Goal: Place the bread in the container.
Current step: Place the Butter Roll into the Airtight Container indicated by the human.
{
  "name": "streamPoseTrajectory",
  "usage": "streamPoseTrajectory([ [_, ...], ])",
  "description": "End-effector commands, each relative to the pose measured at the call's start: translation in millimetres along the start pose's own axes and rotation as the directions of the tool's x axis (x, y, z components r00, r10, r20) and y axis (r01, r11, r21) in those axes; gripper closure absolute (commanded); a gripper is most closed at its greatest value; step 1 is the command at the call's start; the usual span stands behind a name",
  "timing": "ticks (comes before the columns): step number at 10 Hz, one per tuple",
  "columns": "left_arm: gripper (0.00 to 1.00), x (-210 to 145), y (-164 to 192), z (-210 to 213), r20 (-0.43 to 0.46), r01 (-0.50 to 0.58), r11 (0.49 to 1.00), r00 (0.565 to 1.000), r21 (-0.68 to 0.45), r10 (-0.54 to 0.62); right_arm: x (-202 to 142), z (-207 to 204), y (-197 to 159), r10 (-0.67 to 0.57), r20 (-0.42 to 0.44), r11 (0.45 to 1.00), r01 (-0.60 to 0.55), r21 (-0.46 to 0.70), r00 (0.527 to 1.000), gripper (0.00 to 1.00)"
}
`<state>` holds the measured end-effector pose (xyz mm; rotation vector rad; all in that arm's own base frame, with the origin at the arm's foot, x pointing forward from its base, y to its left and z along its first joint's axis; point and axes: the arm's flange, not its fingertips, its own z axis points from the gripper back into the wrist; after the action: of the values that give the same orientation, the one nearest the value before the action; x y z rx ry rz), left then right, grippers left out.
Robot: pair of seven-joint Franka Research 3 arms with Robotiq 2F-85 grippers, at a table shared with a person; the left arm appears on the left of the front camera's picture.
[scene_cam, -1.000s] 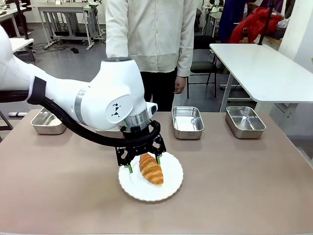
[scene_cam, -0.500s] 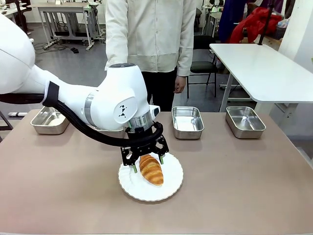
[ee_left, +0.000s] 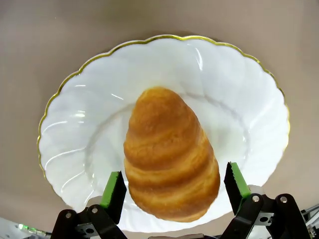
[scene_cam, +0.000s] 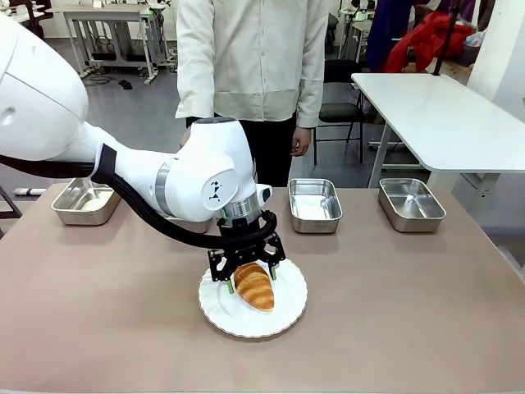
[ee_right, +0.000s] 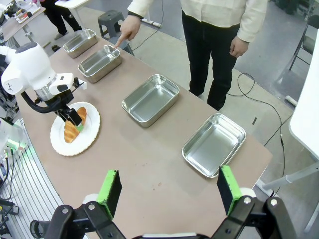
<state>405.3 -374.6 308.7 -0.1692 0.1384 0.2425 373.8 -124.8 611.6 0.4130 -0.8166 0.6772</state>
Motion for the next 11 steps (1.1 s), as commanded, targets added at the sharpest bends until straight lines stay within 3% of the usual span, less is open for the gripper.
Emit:
streamPoseTrajectory([
  [1,0.0,4.1,-5.7,-1.5,-0.006,0.005,0.999,1.0,0.036,-0.005,0.8,-0.1,-1.9,0.018,0.027,1.0,-0.018,0.014,0.999,0.0],
  [3,0.0,5.7,-5.7,-5.4,-0.012,0.004,0.999,1.0,0.04,-0.003,0.8,-0.1,-1.9,0.018,0.027,1.0,-0.018,0.014,0.999,0.0],
  [4,0.2,5.4,-6.0,-5.7,-0.007,0.001,0.999,1.0,0.053,-0.001,0.8,-0.1,-1.9,0.018,0.027,1.0,-0.018,0.014,0.999,0.0],
  [5,0.2,5.5,-6.2,-5.2,-0.002,-0.004,0.998,1.0,0.06,0.004,0.8,-0.1,-1.9,0.018,0.027,1.0,-0.018,0.014,0.999,0.0],
  [6,0.39,5.9,-6.5,-4.8,0.006,-0.006,0.998,1.0,0.067,0.006,0.8,-0.1,-1.9,0.018,0.027,1.0,-0.018,0.014,0.999,0.0],
  [7,0.24,8.4,-7.9,-5.2,0.034,-0.027,0.998,0.999,0.054,0.025,0.8,-0.1,-1.9,0.018,0.027,1.0,-0.018,0.014,0.999,0.0],
  [8,0.52,7.9,-9.5,-5.6,0.011,-0.014,0.999,1.0,0.039,0.013,0.8,-0.1,-1.9,0.018,0.027,1.0,-0.018,0.014,0.999,0.0],
  [11,0.52,4.6,-3.6,-3.2,-0.011,-0.001,0.999,1.0,0.035,0.002,0.8,-0.1,-1.9,0.018,0.027,1.0,-0.018,0.014,0.999,0.0],
])
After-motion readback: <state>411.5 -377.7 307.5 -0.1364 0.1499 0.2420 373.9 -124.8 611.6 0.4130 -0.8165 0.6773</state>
